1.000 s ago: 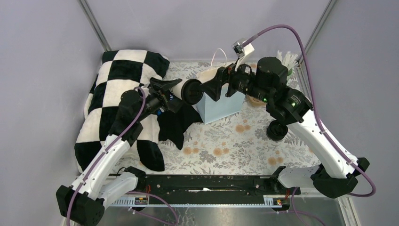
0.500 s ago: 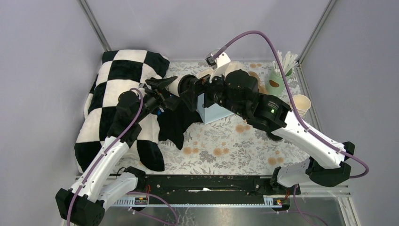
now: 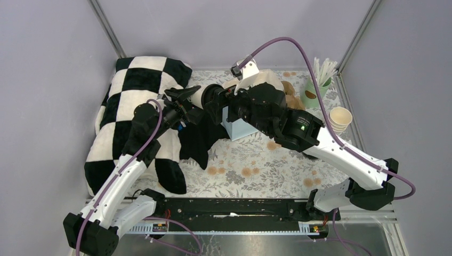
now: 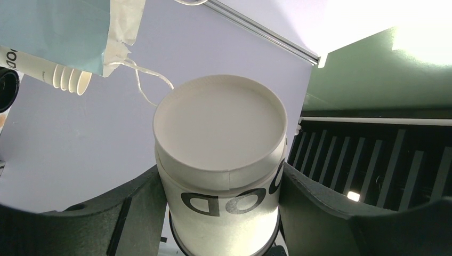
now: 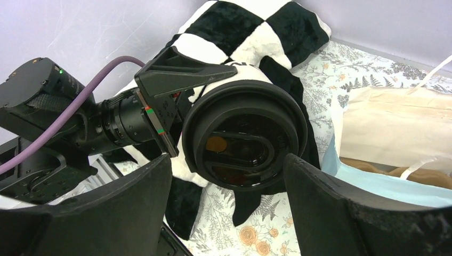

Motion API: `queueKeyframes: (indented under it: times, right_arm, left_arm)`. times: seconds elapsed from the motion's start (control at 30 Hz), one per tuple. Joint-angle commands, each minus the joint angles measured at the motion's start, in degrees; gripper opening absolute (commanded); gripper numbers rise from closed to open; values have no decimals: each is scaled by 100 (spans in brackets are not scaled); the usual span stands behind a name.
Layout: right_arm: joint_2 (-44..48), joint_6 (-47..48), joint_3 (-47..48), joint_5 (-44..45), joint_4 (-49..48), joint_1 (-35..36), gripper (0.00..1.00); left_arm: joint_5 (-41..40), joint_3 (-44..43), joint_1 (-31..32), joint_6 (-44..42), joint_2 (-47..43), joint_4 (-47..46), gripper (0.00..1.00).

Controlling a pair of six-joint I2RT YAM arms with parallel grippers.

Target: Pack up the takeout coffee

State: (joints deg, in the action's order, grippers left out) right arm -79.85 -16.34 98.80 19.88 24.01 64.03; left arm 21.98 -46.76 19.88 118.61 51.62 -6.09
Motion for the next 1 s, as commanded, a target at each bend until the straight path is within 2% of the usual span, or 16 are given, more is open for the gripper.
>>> queueKeyframes:
  times: [0.0, 0.37, 0.63, 0.97]
  right_arm:
    - [-80, 1, -19, 166, -409, 48, 81]
    - [-28, -110, 6, 518, -224, 48, 90]
    - [115, -258, -367, 495, -477, 48, 96]
    - [-80, -103, -258, 560, -822, 48, 89]
  left_arm:
    - [-115, -2, -41, 1451, -15, -431, 52]
    - [-86, 92, -46, 1522, -58, -586, 52]
    - [-28, 88, -78, 1548, -62, -621, 52]
    - [26, 80, -80, 1536, -107, -630, 51]
